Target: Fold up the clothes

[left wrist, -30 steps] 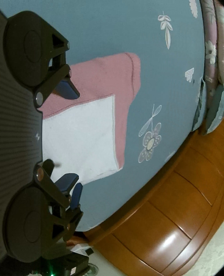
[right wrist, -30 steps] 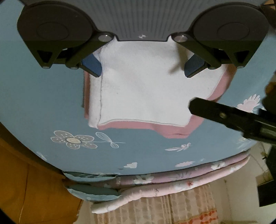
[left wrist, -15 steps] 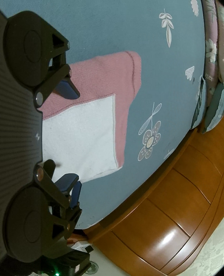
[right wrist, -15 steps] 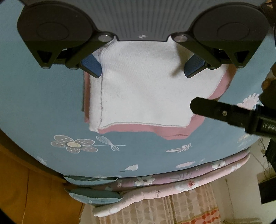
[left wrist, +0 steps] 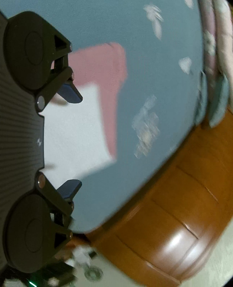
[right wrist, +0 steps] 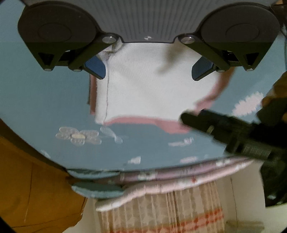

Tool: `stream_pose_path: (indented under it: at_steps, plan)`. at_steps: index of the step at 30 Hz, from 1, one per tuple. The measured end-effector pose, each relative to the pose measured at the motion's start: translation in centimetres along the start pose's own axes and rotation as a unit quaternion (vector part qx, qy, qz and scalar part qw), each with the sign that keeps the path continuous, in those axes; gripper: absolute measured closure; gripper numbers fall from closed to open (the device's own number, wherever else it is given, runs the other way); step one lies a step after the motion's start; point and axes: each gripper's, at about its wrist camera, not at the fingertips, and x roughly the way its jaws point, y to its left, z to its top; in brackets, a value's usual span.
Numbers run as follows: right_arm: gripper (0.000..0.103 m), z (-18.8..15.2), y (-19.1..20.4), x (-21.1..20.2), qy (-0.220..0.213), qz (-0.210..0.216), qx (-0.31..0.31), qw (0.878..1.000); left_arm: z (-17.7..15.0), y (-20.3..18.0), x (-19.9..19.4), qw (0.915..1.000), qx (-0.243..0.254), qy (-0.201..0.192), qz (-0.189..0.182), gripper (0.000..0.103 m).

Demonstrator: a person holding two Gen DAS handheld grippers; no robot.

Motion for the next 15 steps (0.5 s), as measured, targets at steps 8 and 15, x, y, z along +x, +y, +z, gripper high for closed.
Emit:
stream_pose_path:
  at_steps: [8,15]
  plan:
    - [0.0,-1.0,0.4,-1.8,-0.019,0.008,0.025,0.999,4.7,-3.0,7.3,0.9958,0.005,0.065,-0.065,0.012]
    - [0.0,-1.6,-0.9,-2.1,-0.021,0.032,0.047,0.998,4.8,-2.6,13.6,0.99,-0.023,0.117,-0.076,0.013]
